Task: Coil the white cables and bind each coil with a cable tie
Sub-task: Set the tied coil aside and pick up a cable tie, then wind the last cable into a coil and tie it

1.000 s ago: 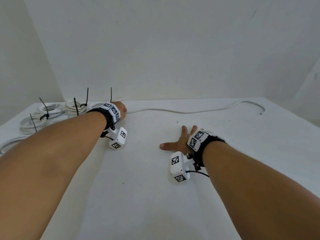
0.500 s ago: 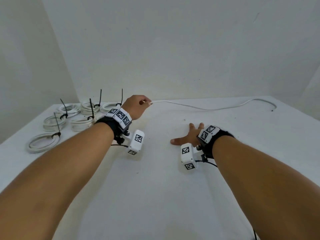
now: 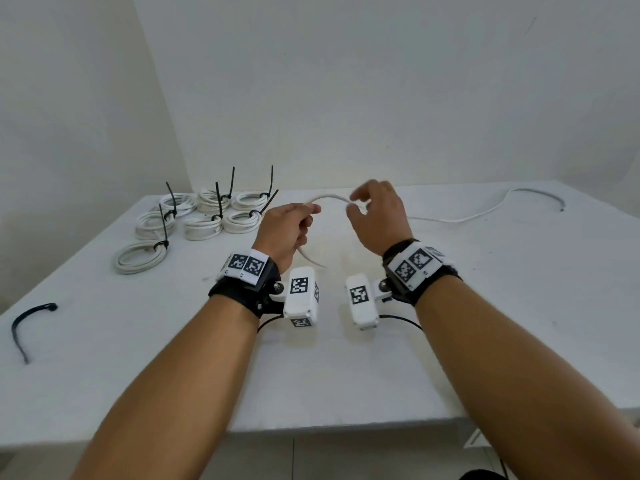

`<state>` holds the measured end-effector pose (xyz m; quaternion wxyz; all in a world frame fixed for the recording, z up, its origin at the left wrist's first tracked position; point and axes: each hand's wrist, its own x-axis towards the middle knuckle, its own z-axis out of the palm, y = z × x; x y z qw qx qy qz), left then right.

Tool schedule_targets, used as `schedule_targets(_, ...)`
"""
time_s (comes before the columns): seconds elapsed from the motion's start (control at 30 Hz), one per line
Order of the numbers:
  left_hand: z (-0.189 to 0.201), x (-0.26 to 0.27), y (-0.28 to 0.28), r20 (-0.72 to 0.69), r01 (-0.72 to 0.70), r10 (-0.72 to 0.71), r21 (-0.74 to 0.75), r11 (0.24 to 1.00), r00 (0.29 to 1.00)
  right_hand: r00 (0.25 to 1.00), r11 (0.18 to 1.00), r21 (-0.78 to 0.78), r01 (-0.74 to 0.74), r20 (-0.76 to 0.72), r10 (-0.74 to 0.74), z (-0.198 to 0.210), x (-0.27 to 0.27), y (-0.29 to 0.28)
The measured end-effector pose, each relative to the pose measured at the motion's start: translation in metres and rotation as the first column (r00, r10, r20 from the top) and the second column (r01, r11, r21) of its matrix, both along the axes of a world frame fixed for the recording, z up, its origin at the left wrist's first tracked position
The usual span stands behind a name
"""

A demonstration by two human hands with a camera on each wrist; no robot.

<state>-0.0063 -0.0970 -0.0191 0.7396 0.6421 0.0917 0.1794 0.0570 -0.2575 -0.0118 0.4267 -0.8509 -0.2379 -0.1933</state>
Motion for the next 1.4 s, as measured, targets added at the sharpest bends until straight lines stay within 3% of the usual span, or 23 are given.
schedule_targets(0.07,0.001,-0.006,0.0,0.017,0.08,-0.08,-0.015,0.997,0.997,0.993,0.998,-0.04,-0.055,0.102,0.058,0.009,-0.004,0.016)
schedule_targets(0.13,0.002,-0.011,0.003,0.046,0.167,-0.165,-0.05,0.985,0.985,0.987,0.987,-0.06,-0.152,0.036,0.154,0.009,-0.001,0.024)
schedule_targets(0.27,0.005,-0.016,0.013,0.117,0.36,-0.341,-0.236,0.903,0.933,0.921,0.921,0.079,-0.381,-0.051,0.385,-0.007,0.005,0.021)
schedule_targets(0.4,0.0,-0.019,0.006,0.072,0.559,-0.559,-0.223,0.798,0.826,0.954,0.937,0.192,-0.291,-0.01,0.298,-0.012,0.012,0.014)
schedule_targets(0.5,0.001,-0.023,0.0,0.113,0.626,-0.62,-0.257,0.737,0.776,0.986,0.946,0.284,-0.156,-0.007,0.165,-0.015,0.021,0.003)
schedule_targets(0.6,0.01,-0.026,0.0,0.241,0.657,-0.611,-0.299,0.692,0.754,0.986,0.973,0.177,-0.148,-0.053,0.159,-0.015,0.021,-0.006)
schedule_targets(0.73,0.015,-0.028,0.001,0.354,0.643,-0.542,-0.321,0.695,0.762,0.912,0.909,-0.172,-0.379,-0.237,0.336,-0.012,-0.001,0.003)
schedule_targets(0.97,0.009,-0.017,0.002,0.315,0.319,-0.213,-0.336,0.886,0.925,0.84,0.76,-0.389,-0.521,-0.393,0.375,-0.001,-0.023,0.012)
schedule_targets(1.13,0.004,-0.015,0.002,0.243,0.099,-0.066,-0.124,0.987,0.968,0.844,0.732,-0.43,-0.529,-0.355,0.403,0.002,-0.028,0.014)
schedule_targets(1.2,0.0,-0.013,0.005,0.218,-0.011,0.0,0.047,0.999,0.976,0.845,0.724,-0.442,-0.529,-0.348,0.406,0.004,-0.031,0.012)
schedule_targets(1.3,-0.005,-0.013,0.013,0.13,-0.142,0.097,0.404,0.904,0.987,0.86,0.73,-0.454,-0.51,-0.297,0.416,0.011,-0.033,0.007)
schedule_targets(1.4,-0.006,-0.015,0.021,-0.089,-0.033,0.099,0.553,0.832,0.991,0.883,0.78,-0.415,-0.469,-0.212,0.418,0.017,-0.031,0.001)
